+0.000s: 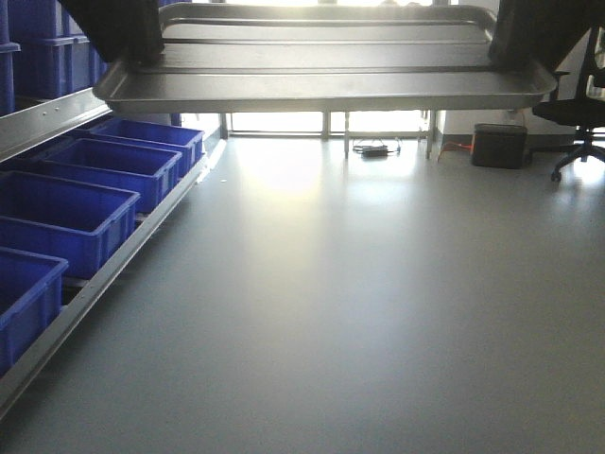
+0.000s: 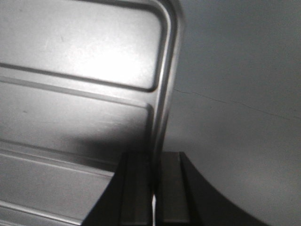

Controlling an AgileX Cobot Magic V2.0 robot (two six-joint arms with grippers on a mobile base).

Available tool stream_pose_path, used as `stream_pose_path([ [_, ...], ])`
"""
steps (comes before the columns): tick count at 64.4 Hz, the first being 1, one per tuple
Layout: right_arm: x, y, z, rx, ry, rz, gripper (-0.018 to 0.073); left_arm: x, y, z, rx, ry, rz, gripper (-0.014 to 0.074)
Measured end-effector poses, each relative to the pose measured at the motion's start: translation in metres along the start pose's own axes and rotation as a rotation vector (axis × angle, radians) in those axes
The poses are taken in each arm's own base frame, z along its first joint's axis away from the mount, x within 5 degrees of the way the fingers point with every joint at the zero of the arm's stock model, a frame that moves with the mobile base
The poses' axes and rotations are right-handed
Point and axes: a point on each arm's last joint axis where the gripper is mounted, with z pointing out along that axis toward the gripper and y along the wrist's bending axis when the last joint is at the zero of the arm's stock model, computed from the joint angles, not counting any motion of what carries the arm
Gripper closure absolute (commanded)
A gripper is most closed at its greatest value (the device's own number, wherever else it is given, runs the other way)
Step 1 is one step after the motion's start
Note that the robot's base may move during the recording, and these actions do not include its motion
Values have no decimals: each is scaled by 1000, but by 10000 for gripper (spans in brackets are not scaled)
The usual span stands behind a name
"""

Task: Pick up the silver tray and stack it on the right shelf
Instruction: 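Hold the tray raised in both grippers while the base drives away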

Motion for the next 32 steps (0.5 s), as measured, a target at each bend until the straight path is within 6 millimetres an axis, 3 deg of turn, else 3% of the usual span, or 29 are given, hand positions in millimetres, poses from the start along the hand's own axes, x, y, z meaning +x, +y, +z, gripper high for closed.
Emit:
stream_pose_path([
  [32,0,0,0,-1,2,1,503,1,0,0,-1,6,-1,689],
])
